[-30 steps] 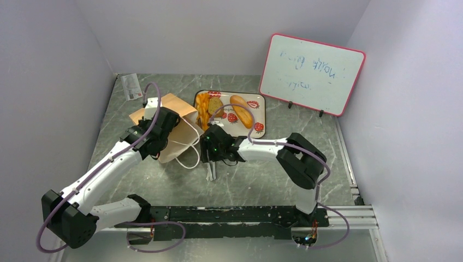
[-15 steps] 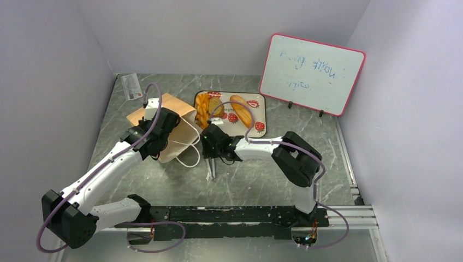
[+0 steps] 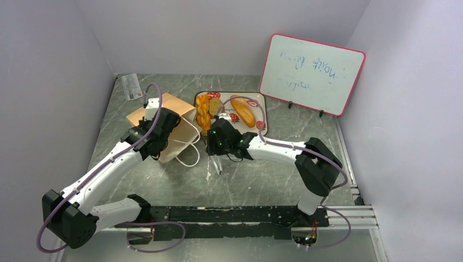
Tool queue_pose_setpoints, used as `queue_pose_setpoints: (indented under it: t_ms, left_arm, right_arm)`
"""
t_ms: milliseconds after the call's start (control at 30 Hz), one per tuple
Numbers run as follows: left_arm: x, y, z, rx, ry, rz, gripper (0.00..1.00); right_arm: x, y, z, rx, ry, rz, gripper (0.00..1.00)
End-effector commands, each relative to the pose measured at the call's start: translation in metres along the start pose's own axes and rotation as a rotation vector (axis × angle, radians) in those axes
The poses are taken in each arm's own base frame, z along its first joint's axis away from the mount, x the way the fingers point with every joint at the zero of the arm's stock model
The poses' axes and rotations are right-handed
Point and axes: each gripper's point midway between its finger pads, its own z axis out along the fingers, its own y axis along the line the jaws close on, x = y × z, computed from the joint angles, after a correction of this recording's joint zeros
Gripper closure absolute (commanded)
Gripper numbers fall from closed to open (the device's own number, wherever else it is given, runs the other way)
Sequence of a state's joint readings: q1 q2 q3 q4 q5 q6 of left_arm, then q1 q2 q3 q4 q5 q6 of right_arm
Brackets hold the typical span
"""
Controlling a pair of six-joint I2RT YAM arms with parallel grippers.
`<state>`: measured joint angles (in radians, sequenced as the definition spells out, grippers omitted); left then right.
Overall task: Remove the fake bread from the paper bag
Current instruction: Pick up the clamp at the center of the board.
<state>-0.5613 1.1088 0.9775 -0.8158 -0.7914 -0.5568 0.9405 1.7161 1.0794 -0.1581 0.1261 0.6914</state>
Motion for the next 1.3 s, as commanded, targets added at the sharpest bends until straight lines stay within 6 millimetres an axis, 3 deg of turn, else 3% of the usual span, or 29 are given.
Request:
queue_pose_setpoints:
  t_ms: [0,433,500,867,1000,1267]
  left_arm:
    - [-0.003,0.002,0.002,-0.01,-0.015,-0.014,0.93]
    - [-0.001,0.001,0.003,-0.009,-0.009,-0.016,0.93]
    - [0.0,0.001,0.003,-0.008,-0.006,-0.014,0.93]
    - [0.002,-0.001,0.004,-0.006,-0.002,-0.026,0.93]
    - [0.003,-0.002,0.005,-0.004,-0.001,-0.024,0.93]
    - [0.006,-0.003,0.007,-0.009,0.005,-0.019,0.93]
  right_arm:
    - [-0.005,0.005,-0.017,-0.034,-0.005,0.025,0.53]
    - [-0.014,0.006,-0.048,-0.075,-0.039,0.079,0.54]
    - [-0.003,-0.001,-0.048,-0.064,-0.02,0.08,0.54]
    - [-0.007,-0.005,-0.074,-0.067,-0.034,0.088,0.55]
    - [-0.013,-0.006,-0.092,-0.069,-0.054,0.096,0.55]
    - [-0.044,0.002,-0.149,-0.102,-0.13,0.104,0.58]
